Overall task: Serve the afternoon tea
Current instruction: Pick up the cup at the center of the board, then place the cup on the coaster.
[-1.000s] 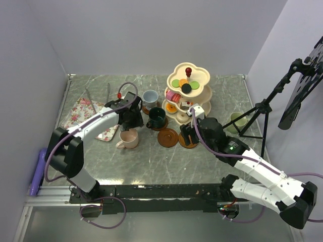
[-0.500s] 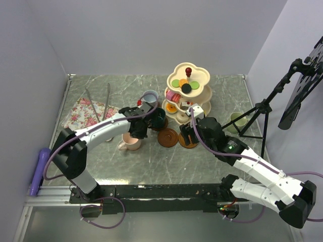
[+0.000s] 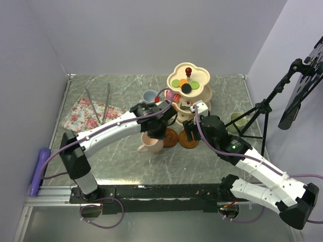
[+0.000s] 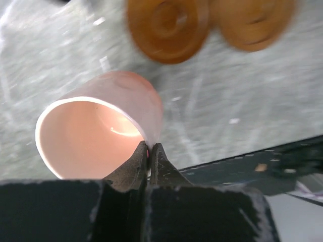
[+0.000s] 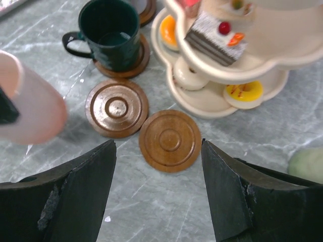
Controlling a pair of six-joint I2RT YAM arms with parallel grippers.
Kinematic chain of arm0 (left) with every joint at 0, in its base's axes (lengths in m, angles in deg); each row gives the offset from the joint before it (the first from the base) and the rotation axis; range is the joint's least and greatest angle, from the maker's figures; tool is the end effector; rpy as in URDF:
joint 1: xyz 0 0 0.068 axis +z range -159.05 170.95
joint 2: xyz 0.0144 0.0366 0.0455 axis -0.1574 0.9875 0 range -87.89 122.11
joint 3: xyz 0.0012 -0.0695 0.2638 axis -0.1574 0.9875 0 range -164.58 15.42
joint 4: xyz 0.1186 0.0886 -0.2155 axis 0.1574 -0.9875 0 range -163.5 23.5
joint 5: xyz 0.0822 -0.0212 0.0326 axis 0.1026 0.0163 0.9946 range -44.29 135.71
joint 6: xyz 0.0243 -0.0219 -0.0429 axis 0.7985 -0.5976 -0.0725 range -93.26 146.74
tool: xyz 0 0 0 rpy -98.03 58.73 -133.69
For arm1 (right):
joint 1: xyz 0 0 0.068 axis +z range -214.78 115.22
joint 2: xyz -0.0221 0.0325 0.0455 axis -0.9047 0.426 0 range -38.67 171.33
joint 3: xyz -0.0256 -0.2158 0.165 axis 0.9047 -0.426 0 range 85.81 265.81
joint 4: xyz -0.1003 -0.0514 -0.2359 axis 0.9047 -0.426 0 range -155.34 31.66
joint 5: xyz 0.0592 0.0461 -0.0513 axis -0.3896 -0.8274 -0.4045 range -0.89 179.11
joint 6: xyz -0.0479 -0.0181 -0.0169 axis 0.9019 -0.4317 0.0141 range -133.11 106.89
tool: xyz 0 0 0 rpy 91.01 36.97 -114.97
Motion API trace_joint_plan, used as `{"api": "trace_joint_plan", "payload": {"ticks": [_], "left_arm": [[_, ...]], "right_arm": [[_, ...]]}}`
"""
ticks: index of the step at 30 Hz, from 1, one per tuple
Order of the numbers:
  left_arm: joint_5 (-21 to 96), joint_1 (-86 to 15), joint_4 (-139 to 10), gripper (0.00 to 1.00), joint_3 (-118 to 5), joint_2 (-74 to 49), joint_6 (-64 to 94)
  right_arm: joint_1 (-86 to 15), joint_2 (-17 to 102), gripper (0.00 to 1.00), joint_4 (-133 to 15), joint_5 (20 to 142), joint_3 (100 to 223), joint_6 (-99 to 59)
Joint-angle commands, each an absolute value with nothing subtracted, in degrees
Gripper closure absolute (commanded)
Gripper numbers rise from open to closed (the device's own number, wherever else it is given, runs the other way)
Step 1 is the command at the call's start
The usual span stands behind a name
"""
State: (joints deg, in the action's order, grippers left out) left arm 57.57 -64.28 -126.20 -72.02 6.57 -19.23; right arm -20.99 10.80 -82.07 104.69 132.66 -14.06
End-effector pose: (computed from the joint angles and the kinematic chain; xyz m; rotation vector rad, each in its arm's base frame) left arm 0.1965 -0.2701 0.3064 0.1611 2.7108 -0.2535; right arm 0.1459 0.1266 0.3149 -0.5760 1.9355 0.2209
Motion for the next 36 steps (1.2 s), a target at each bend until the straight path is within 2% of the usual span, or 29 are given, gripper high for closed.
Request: {"api": "trace_joint_plan", "payload": {"ticks": [1, 11, 36], "left_arm": [[57.7, -65.7, -127.7, 0.99, -83.3, 13.0, -21.2], [63.1, -65.8, -130.4, 0.99, -96.5, 26.2, -20.5], [62.8, -64.3, -130.0, 0.99, -103.4, 34.9, -20.3]], "right_arm": [[-21.6, 9.7, 0.25, -82.7, 108.4, 137.4, -13.8], [-21.8, 9.1, 0.25, -83.3, 110.9, 139.1, -14.4], [-22.1, 10.2, 0.25, -82.6, 110.1, 138.5, -14.8]]}}
